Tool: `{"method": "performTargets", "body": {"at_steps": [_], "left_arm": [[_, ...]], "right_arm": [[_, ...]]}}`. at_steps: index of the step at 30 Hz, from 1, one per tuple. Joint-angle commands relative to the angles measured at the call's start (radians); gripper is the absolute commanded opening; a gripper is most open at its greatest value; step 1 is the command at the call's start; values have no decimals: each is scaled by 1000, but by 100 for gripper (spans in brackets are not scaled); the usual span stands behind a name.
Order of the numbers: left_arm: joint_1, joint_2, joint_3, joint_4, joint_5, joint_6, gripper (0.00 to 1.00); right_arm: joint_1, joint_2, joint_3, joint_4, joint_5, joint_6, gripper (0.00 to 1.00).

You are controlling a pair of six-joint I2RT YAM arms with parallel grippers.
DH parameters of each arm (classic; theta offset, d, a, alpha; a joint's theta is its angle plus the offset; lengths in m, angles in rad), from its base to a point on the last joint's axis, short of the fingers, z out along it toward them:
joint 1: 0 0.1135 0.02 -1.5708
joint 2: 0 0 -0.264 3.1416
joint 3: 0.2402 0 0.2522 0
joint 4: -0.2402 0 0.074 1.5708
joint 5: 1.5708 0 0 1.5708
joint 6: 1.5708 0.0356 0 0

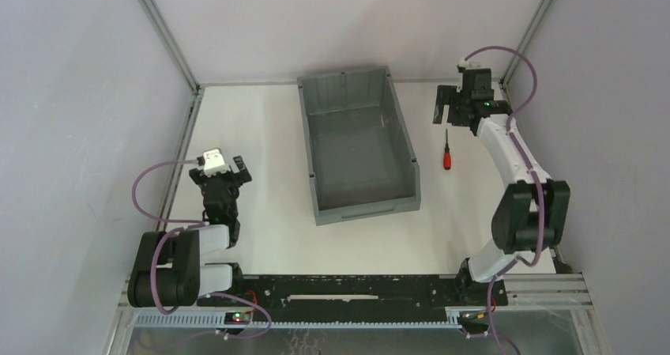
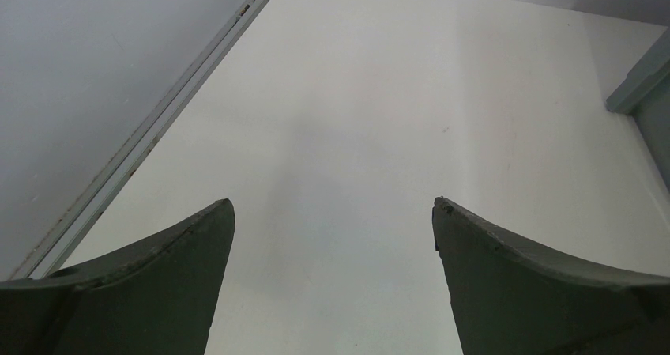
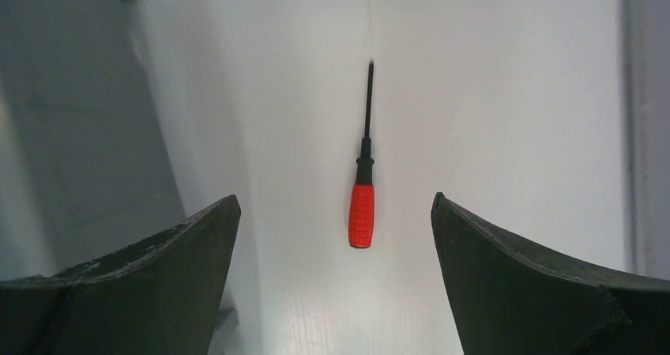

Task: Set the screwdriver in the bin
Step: Pick up the screwdriver from the center of the board.

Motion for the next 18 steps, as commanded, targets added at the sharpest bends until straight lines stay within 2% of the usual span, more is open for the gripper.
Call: {"method": "performTargets", "body": {"at_steps": [1, 10, 18], "left_arm": [[4, -8, 35, 27, 3, 18, 100], [4, -8, 34, 27, 3, 18, 100], [4, -9, 35, 27, 2, 18, 100]], "right_arm": [[-21, 98, -32, -13, -34, 46, 100], [-27, 285, -59, 8, -71, 68, 93], [-55, 348, -59, 12, -25, 77, 83]]}}
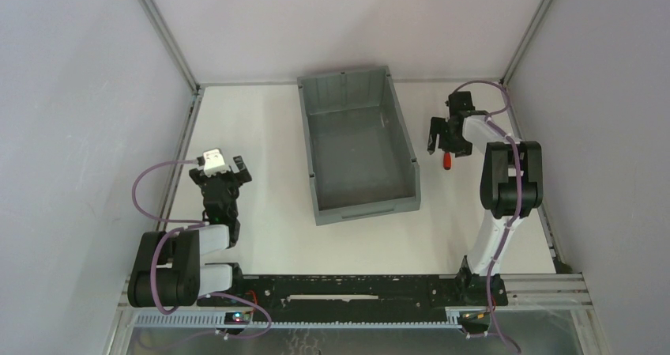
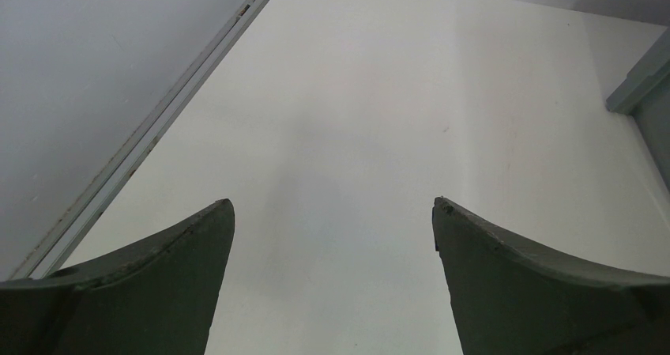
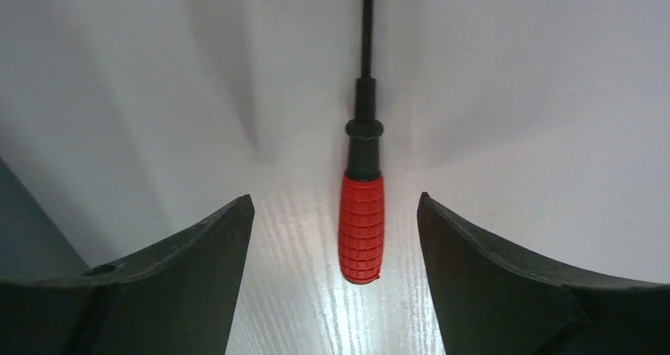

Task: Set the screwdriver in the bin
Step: Pick up the screwdriver from the center of the board.

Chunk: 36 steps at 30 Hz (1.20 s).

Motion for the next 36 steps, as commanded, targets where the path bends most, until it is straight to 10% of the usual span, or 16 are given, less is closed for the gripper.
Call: {"method": "performTargets", "body": {"at_steps": [1, 17, 36], "left_arm": [[4, -8, 34, 27, 3, 19, 100], [4, -9, 34, 27, 3, 19, 100], [4, -8, 35, 27, 3, 19, 100]], "right_arm": [[-14, 17, 6, 15, 33, 20, 82], [-21, 23, 7, 4, 15, 18, 26], [-8, -304, 88, -125, 12, -9, 24]]}}
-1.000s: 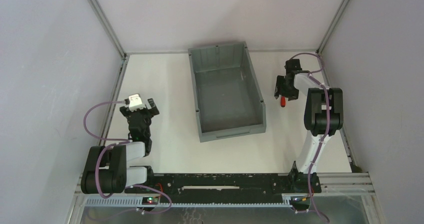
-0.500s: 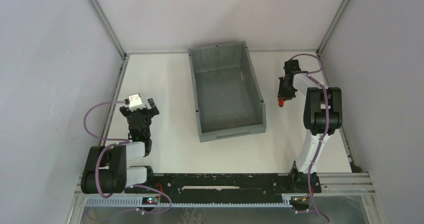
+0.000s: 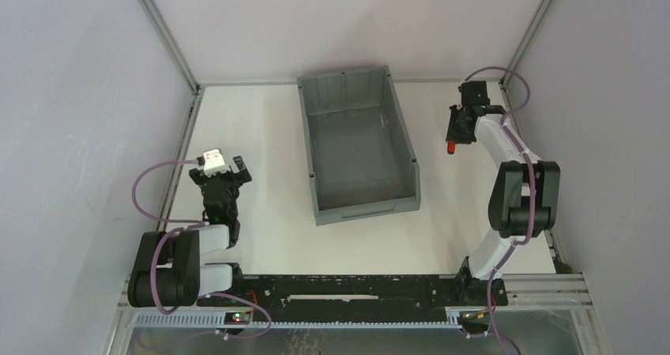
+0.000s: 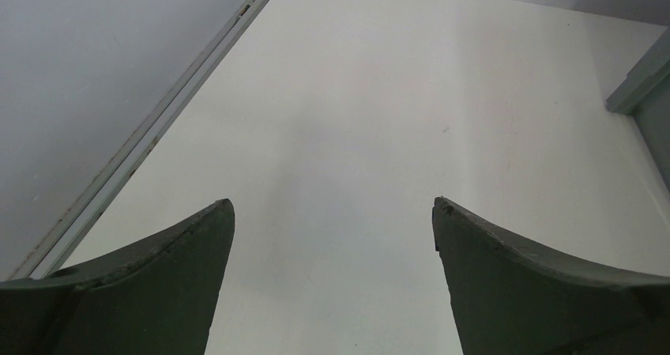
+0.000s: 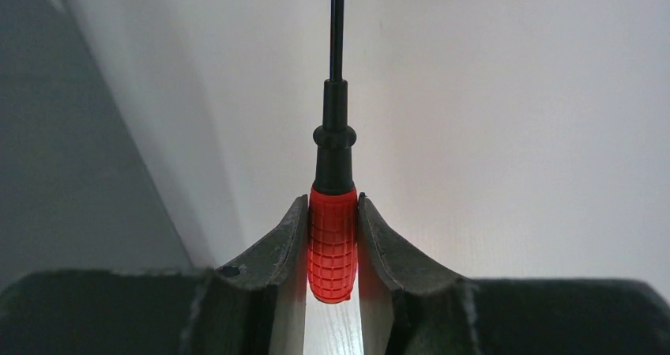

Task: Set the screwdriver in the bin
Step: Pick up the screwdriver from the center of the board, then place the screwdriver in the bin.

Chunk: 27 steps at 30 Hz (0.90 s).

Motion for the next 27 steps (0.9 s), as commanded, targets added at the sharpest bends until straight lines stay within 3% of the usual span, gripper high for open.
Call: {"method": "performTargets", "body": {"at_steps": [1, 18, 27], "left_arm": [[3, -8, 35, 27, 3, 19, 100], [4, -8, 35, 27, 2, 18, 100], [4, -8, 33, 27, 3, 18, 100]], "right_arm": [[11, -119, 85, -71, 6, -26, 24], [134, -336, 496, -320, 53, -37, 21], [221, -329, 536, -340, 59, -6, 20]]}}
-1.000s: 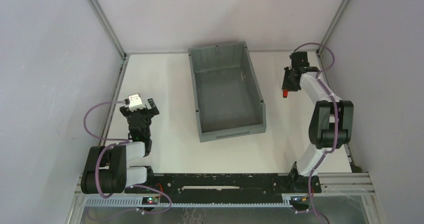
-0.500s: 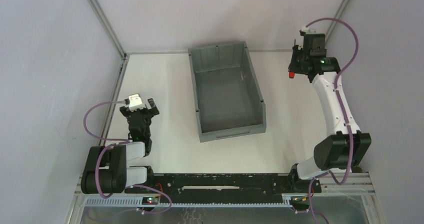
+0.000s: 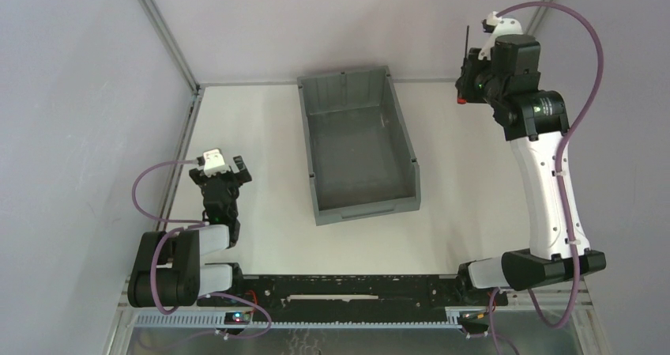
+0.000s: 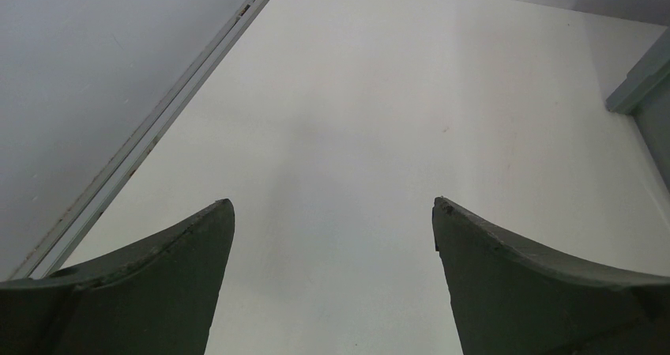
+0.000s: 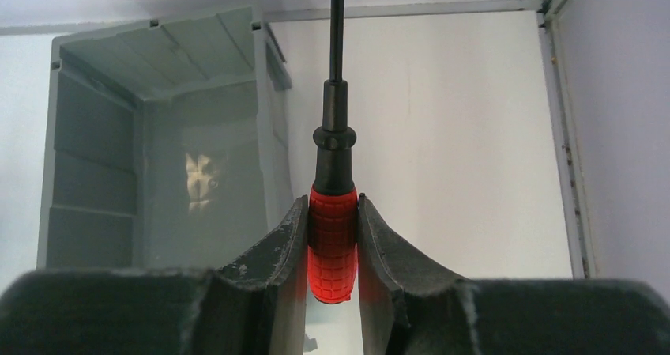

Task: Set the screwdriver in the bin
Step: Place the screwdriver in the bin.

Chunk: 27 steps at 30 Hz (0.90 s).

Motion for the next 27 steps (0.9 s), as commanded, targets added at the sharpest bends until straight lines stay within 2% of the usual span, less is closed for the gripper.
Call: {"method": "performTargets", "body": {"at_steps": [1, 16, 22, 27], "left_arm": [[4, -8, 34, 27, 3, 19, 100], [4, -8, 34, 26, 3, 18, 100], [4, -9, 33, 27, 3, 19, 100], [4, -8, 34, 27, 3, 19, 100]], "right_arm": [[69, 14, 26, -15, 12, 22, 20], [377, 187, 100, 76, 58, 102, 18], [430, 274, 154, 84, 72, 117, 18], [440, 304, 113, 128, 70, 126, 19]]}}
